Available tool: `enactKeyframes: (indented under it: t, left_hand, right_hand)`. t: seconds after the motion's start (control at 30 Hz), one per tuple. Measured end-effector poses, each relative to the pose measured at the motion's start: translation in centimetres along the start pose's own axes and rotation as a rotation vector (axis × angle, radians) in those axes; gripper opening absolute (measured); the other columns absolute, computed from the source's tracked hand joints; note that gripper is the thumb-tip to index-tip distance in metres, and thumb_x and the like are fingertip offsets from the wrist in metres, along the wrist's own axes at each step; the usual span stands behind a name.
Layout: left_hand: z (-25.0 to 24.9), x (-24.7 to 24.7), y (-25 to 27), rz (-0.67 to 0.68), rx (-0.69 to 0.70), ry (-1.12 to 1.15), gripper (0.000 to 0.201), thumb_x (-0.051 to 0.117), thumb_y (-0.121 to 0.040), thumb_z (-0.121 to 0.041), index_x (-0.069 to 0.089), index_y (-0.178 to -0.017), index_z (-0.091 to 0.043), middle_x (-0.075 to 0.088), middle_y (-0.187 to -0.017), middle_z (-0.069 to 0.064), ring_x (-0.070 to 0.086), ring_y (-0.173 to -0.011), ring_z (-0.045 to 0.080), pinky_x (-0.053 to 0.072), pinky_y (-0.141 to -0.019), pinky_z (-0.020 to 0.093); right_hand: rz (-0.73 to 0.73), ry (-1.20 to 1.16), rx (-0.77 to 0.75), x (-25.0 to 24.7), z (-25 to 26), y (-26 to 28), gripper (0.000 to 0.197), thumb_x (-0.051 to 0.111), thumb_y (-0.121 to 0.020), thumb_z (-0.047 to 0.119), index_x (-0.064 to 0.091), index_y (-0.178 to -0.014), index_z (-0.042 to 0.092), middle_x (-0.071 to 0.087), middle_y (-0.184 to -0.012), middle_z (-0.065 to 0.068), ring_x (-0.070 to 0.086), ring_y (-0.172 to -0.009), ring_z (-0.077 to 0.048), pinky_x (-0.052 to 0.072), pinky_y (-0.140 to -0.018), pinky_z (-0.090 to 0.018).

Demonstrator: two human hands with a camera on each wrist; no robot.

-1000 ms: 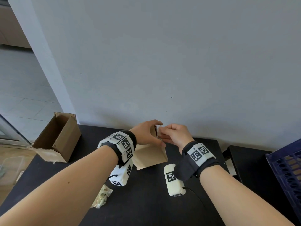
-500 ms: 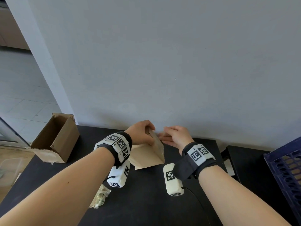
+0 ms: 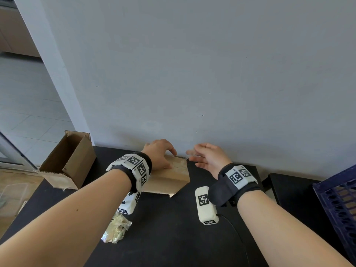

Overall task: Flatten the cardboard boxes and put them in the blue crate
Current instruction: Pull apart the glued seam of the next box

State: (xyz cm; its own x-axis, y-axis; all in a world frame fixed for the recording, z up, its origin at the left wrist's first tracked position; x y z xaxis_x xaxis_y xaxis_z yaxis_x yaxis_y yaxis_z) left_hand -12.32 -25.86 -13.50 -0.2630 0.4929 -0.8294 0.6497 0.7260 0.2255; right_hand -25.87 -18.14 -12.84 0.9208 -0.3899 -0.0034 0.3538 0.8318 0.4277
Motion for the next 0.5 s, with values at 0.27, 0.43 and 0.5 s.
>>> enactKeyframes:
  t: [0.27, 0.43, 0.5]
  left_hand:
    - [0.2, 0.1, -0.1, -0.01, -0.026, 0.078, 0.041, 0.075, -0.076, -0.027, 0.059, -0.115, -0.026, 0.055, -0.126, -0.004, 0.048, -0.119, 0.018, 0.033, -0.107, 0.036]
    - [0.7, 0.1, -0.1, -0.019, -0.036, 0.113, 0.036, 0.076, -0.075, -0.029, 0.061, -0.107, -0.027, 0.058, -0.122, -0.006, 0.049, -0.116, 0.018, 0.037, -0.103, 0.034]
    - [0.8, 0.0, -0.1, -0.026, -0.036, 0.145, 0.034, 0.077, -0.073, -0.027, 0.061, -0.103, -0.027, 0.059, -0.118, -0.008, 0.051, -0.111, 0.015, 0.039, -0.097, 0.029]
  right_hand:
    - [0.0, -0.05, 0.012, 0.0, -0.8, -0.1, 0.006, 0.053, -0.095, 0.009, 0.06, -0.095, 0.01, 0.07, -0.074, -0.008, 0.061, -0.054, -0.011, 0.049, -0.05, -0.018]
    - [-0.022, -0.053, 0.04, -0.3, -1.6, -0.7, 0.015, 0.069, -0.086, 0.02, 0.062, -0.086, 0.007, 0.067, -0.07, -0.008, 0.063, -0.063, -0.016, 0.056, -0.063, -0.023]
    - [0.008, -0.071, 0.052, 0.2, -1.8, -1.0, 0.023, 0.071, -0.084, 0.023, 0.066, -0.09, 0.002, 0.068, -0.077, -0.008, 0.066, -0.073, -0.019, 0.057, -0.074, -0.028]
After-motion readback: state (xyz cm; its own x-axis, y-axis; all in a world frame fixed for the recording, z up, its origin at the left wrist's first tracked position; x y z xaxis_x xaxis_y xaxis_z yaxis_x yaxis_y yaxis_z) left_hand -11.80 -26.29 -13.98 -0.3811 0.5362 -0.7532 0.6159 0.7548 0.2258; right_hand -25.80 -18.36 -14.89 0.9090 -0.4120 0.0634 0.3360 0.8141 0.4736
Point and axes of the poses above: each hand's wrist, its own y-axis away from the middle knuckle, its own x-axis out of the palm, z = x × y, the point moved 10 cm from there along -y, towards the middle knuckle
